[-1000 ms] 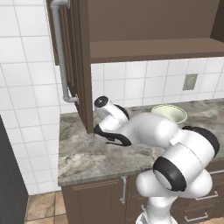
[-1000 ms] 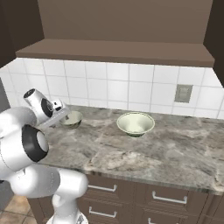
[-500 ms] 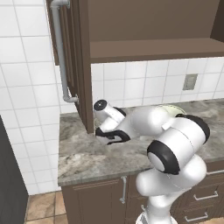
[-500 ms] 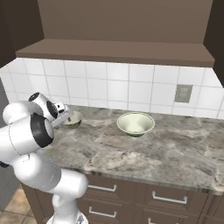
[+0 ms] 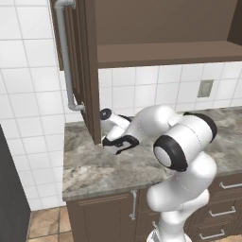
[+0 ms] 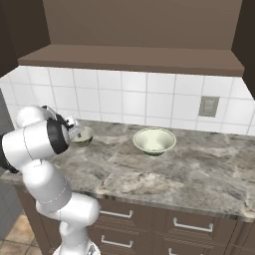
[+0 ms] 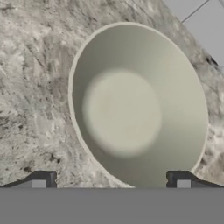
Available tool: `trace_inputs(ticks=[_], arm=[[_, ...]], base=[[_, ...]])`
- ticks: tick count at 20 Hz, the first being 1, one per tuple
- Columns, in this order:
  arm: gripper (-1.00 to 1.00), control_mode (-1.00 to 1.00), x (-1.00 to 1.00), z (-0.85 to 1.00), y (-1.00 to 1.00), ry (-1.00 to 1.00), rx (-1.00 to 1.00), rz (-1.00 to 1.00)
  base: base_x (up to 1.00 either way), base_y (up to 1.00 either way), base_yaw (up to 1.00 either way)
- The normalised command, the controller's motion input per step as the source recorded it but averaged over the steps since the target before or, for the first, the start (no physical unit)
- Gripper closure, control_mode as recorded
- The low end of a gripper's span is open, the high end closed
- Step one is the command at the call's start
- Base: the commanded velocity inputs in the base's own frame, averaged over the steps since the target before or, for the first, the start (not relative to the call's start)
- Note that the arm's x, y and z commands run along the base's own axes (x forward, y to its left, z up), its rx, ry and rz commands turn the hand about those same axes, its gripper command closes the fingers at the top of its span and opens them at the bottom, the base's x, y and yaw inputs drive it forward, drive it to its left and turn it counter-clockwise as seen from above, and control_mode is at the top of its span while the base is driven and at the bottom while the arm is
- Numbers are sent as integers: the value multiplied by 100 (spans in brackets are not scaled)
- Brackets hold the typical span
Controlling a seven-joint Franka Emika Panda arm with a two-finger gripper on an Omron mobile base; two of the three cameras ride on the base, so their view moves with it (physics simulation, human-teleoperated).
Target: Pick up the bowls on the counter and stack them on top of one another in the open cabinet. Place the smaller bowl on top of the larger bowl.
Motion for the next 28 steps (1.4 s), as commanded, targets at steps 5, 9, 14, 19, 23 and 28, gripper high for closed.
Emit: trace_inputs(ticks=[5, 9, 14, 19, 23, 28], arm=[[-100, -100, 17, -23, 22, 0, 0, 0], [-100, -100, 28, -18, 13, 0, 0, 0], [-100, -100, 35, -14, 4, 0, 0, 0], [100, -100, 24, -13, 5, 0, 0, 0], [100, -100, 0, 0, 0, -1, 0, 0], [100, -100, -2, 24, -5, 0, 5, 0]], base=[[0, 0, 0], [0, 0, 0], [0, 0, 0], [0, 0, 0], [0, 0, 0], [0, 0, 0]])
